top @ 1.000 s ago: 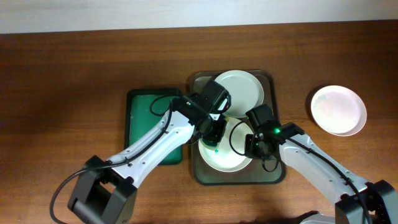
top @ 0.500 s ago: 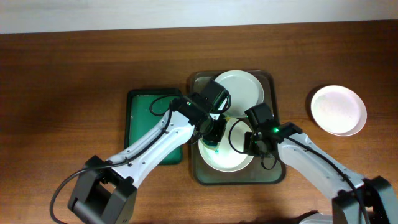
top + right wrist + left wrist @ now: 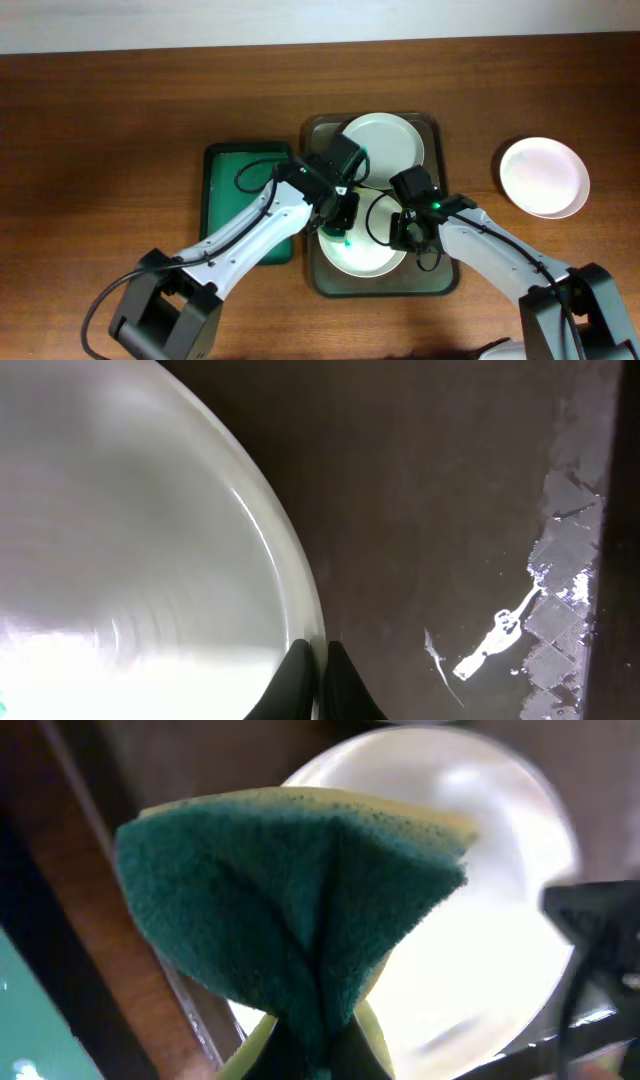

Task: Clean dirty plates on tray and stack at the side
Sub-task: 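Scrub the lower plate with the sponge while the right gripper holds it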

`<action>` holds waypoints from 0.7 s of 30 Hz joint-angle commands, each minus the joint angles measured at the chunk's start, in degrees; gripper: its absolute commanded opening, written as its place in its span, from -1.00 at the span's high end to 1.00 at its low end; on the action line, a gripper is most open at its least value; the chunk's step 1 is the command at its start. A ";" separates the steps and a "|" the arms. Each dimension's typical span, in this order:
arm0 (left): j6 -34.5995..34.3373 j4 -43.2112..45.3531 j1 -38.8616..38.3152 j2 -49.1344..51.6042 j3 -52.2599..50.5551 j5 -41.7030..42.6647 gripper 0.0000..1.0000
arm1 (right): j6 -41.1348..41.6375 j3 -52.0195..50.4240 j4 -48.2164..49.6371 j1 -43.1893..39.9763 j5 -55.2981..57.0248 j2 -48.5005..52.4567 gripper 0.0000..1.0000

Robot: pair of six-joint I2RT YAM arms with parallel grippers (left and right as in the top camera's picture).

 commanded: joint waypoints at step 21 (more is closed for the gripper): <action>-4.42 10.38 -0.33 16.59 -4.02 17.44 1.00 | 3.04 -0.55 -0.31 0.35 0.98 0.33 0.92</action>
